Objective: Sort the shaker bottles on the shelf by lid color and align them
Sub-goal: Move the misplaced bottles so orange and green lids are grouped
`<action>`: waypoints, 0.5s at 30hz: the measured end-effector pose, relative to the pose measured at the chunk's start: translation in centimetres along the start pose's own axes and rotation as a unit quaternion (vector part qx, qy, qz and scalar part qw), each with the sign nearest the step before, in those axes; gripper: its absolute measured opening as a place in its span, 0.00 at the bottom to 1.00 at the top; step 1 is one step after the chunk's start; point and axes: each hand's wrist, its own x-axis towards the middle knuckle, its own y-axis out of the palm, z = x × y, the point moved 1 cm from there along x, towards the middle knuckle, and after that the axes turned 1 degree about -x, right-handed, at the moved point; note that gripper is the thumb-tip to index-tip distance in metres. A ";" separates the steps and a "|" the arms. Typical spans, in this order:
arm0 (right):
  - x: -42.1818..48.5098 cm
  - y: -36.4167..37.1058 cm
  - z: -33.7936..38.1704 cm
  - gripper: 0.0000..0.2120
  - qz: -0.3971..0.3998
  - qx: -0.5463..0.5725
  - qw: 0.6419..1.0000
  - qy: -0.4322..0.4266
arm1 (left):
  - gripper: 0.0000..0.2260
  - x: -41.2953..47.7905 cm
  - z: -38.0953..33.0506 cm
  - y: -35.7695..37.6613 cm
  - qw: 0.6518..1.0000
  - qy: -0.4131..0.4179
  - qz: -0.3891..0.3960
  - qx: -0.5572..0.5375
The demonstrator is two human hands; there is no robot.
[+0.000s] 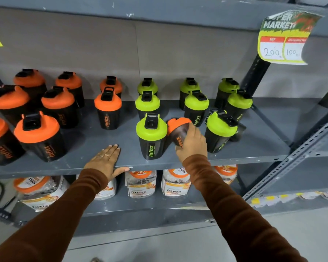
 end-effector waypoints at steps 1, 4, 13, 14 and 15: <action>0.3 -0.4 0.0 0.41 -0.017 0.072 0.997 0.034 | 0.36 0.0 0.0 0.0 1.000 0.000 0.002 0.003; 0.2 -2.1 0.6 0.42 -0.091 0.301 0.945 0.087 | 0.37 0.1 -0.1 0.1 1.000 -0.003 0.003 0.002; -6.1 -4.1 7.9 0.53 -0.194 0.529 0.826 -0.032 | 0.34 -1.2 0.2 0.8 0.999 -0.002 -0.053 -0.011; -6.4 -3.9 9.0 0.55 -0.171 0.520 0.835 -0.059 | 0.36 -1.5 0.6 0.9 0.998 -0.005 -0.059 -0.022; -6.4 -3.4 10.0 0.56 -0.146 0.509 0.844 -0.081 | 0.38 -1.8 1.2 1.0 0.997 -0.005 -0.062 -0.038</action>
